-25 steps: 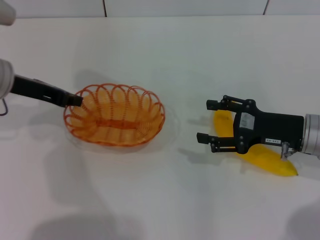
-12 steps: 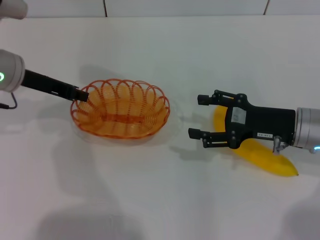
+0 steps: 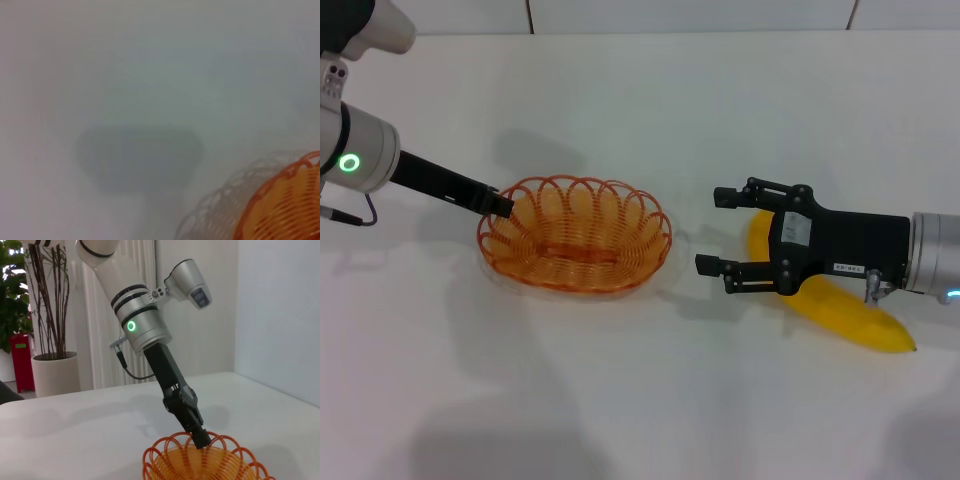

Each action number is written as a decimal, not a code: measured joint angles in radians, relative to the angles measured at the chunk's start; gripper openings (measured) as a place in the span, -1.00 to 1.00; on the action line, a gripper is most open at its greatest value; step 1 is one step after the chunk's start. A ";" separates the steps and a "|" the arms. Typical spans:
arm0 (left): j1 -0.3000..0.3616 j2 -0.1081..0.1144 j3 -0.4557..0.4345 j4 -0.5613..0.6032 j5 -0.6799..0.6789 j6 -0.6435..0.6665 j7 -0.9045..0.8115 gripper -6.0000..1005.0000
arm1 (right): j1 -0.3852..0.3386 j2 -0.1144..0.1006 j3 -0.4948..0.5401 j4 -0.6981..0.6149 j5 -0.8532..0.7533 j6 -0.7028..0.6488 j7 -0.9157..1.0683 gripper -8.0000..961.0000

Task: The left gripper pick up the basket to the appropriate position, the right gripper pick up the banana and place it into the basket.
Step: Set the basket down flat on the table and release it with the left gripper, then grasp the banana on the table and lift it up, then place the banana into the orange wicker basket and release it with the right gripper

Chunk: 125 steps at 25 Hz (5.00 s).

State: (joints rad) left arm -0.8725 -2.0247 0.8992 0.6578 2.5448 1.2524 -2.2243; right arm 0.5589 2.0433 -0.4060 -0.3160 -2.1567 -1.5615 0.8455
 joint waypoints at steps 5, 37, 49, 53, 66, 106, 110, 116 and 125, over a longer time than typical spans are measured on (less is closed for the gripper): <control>-0.002 -0.001 0.000 -0.001 0.002 -0.001 -0.004 -0.69 | 0.000 0.000 0.002 0.000 0.000 0.000 0.000 0.85; 0.720 -0.011 0.242 0.439 -0.715 0.095 0.879 0.57 | -0.102 -0.006 0.035 -0.030 0.057 -0.010 -0.003 0.85; 0.710 -0.006 0.181 0.203 -0.877 0.083 1.187 0.81 | -0.153 -0.006 0.022 -0.152 -0.019 -0.012 0.167 0.85; 0.698 -0.006 0.173 0.189 -0.880 0.086 1.189 0.81 | -0.136 -0.007 0.022 -0.187 -0.126 -0.005 0.255 0.85; 0.683 -0.005 0.168 0.170 -0.906 0.123 1.191 0.81 | -0.096 -0.001 -0.020 -0.177 -0.195 0.129 0.276 0.82; 0.495 0.012 0.151 0.042 -0.795 0.241 0.942 0.81 | 0.286 0.009 -0.365 -0.007 0.090 0.090 0.095 0.07; 0.476 0.033 0.149 0.041 -0.749 0.340 0.832 0.81 | 0.281 0.012 -0.362 -0.008 0.096 0.106 0.095 0.08; 0.493 0.045 0.142 0.041 -0.721 0.314 0.815 0.81 | 0.282 0.012 -0.369 -0.006 0.129 0.115 0.080 0.10; 0.484 0.040 0.141 0.039 -0.700 0.280 0.798 0.81 | 0.286 0.014 -0.395 0.014 0.128 0.177 0.069 0.13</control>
State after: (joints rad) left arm -0.3883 -1.9849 1.0400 0.6964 1.8445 1.5324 -1.4262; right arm 0.8445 2.0574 -0.8015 -0.3016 -2.0283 -1.3848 0.9145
